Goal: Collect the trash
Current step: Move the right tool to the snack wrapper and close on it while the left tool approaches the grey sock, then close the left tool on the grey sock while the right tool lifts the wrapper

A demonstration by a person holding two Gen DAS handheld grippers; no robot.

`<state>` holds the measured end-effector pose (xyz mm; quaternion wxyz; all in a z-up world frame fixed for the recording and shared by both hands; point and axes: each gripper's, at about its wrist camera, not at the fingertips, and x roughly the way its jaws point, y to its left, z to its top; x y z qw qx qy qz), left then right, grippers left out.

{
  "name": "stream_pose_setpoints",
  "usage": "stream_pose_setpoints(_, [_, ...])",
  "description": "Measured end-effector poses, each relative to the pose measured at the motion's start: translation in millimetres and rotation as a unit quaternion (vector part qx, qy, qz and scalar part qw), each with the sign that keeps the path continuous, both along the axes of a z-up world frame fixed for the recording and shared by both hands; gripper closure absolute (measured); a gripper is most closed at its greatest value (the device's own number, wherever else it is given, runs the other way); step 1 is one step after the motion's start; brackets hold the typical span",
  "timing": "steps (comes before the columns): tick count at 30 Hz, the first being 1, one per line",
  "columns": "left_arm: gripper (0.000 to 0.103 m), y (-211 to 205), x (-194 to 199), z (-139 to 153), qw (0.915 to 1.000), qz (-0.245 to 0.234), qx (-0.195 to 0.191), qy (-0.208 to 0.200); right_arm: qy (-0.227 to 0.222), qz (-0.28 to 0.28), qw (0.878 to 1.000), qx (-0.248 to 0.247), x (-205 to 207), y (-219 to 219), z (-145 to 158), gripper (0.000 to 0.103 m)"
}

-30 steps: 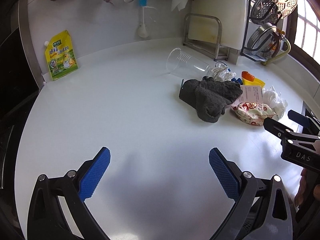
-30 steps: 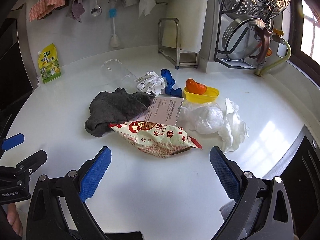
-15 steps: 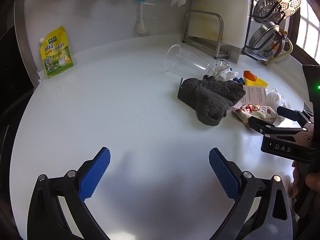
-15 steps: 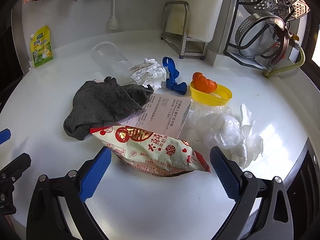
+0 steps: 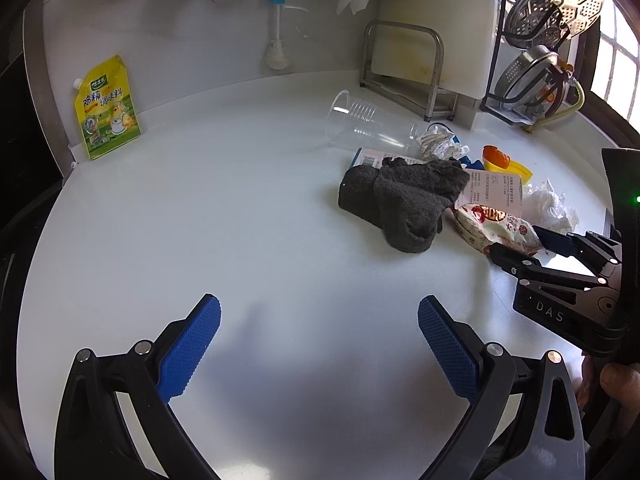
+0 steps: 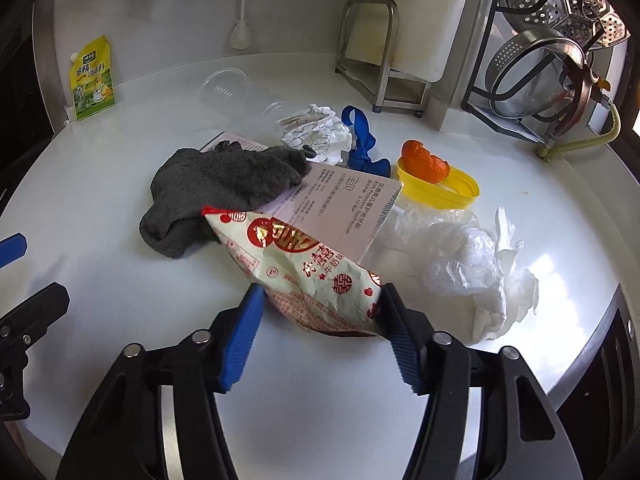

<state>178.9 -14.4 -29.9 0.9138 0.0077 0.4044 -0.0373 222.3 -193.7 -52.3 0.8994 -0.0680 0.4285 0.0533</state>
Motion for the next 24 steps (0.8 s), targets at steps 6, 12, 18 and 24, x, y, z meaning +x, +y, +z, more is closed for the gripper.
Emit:
stream_pose_setpoints(6, [0.006,-8.5,6.3,0.8,1.0,-0.002,-0.001,0.0,-0.003,0.003,1.0,0.029,-11.3,-10.0,4.6,0.076])
stream_pose_setpoints(12, [0.006,-15.1,11.8,1.4,1.0,-0.006,0.0,0.001,-0.015,-0.009,0.998,0.057,-25.8,-23.0,9.4,0.085])
stream_pose_setpoints(18, [0.006,-20.2,21.8,1.4,1.0,-0.005,-0.004,-0.003,-0.031,-0.029,0.995,0.092,-46.9,-40.2,16.9,0.085])
stream_pose_setpoints(24, [0.006,-32.4,40.8,0.5,0.9999,-0.004,-0.012,-0.009,-0.05,-0.054,0.989,0.126,-68.5,-63.2,28.3,0.085])
